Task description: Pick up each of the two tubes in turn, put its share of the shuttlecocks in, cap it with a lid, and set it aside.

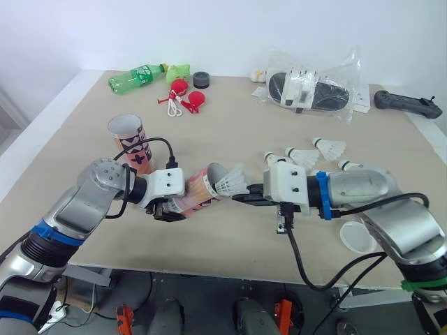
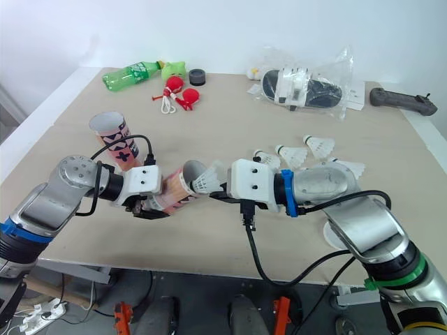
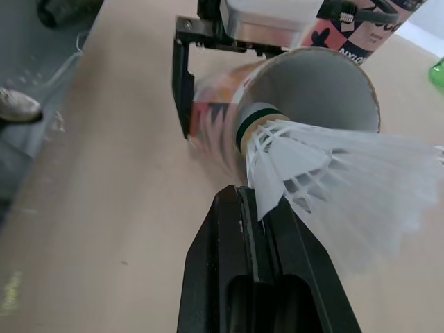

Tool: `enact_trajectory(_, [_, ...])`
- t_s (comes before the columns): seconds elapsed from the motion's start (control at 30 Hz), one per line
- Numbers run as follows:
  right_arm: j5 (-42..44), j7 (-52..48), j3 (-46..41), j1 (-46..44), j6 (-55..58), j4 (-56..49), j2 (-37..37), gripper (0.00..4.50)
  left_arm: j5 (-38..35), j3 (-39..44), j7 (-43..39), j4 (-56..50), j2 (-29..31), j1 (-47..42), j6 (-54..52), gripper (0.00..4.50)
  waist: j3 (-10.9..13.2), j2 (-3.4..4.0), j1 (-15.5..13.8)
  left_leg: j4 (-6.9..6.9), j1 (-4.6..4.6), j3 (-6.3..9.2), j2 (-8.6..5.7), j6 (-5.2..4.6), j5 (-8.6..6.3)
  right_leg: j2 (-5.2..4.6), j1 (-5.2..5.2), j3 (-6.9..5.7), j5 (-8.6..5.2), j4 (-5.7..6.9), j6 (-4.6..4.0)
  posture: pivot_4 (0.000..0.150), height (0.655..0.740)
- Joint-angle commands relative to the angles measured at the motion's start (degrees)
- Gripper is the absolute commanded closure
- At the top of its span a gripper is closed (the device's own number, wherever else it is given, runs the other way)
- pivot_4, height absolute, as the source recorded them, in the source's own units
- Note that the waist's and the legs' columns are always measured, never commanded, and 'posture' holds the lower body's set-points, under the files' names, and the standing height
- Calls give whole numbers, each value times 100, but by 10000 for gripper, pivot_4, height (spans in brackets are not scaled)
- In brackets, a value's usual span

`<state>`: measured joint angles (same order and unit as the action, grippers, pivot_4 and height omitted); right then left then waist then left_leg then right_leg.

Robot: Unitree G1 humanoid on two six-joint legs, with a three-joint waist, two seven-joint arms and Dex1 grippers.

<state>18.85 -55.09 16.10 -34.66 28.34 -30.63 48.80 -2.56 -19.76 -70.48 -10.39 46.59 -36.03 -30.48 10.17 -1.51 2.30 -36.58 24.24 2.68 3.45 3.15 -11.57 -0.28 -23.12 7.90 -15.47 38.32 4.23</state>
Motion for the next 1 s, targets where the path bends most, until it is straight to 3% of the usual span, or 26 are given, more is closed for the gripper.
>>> enact_trajectory(0.03, [-60,-80,-12,-121,-78,-19,-176,44423,-9,-79,18,-129,-67,72,-58,10990,0,1,-1,0,0,2,0,-1,1,0,0,-1,0,1,-1,1500,7400])
enact_trajectory(0.17, [88,-89,-145,-166,170,-140,-344,31534,-5,-66,22,-133,-68,84,-61,10990,0,1,-1,-1,-2,5,0,-6,4,1,0,-4,1,9,-2,1500,7400])
enact_trajectory(0.27, [264,-79,-326,-148,369,-249,-404,14383,-2,-65,23,-124,-74,80,-67,10990,0,1,-6,-2,-2,9,0,-8,6,1,0,-7,1,14,-3,1500,7400])
enact_trajectory(0.3, [334,-58,-396,-133,427,-279,-414,12766,0,-67,25,-121,-77,77,-70,10990,0,1,-6,-2,-2,9,0,-8,6,1,0,-7,1,14,-3,1500,7400])
enact_trajectory(0.4, [717,233,-843,-7,771,-362,-563,281,-2,-56,36,-119,-83,84,-77,10990,0,1,-8,-2,-2,13,-1,-8,6,1,0,-10,1,15,-3,1500,7400])
enact_trajectory(0.6, [971,840,-1614,424,1374,-506,-517,281,-20,-3,58,-139,-63,133,-123,10990,-1,1,-25,-2,-1,21,-2,-8,6,1,1,-16,-1,18,-5,1500,7400])
enact_trajectory(0.77, [-303,2012,-1322,1126,1357,182,-493,281,-52,31,88,-230,-50,208,-230,10990,-1,1,-25,-1,-2,23,-3,-9,6,1,1,-18,-3,20,-8,1500,7400])
enact_trajectory(1.0, [-1112,3165,-756,1306,1330,1207,-1641,281,-44,45,104,-231,-45,218,-240,10990,1,9,13,2,-1,24,-9,-19,13,2,-8,-16,-2,34,-10,1500,7400])
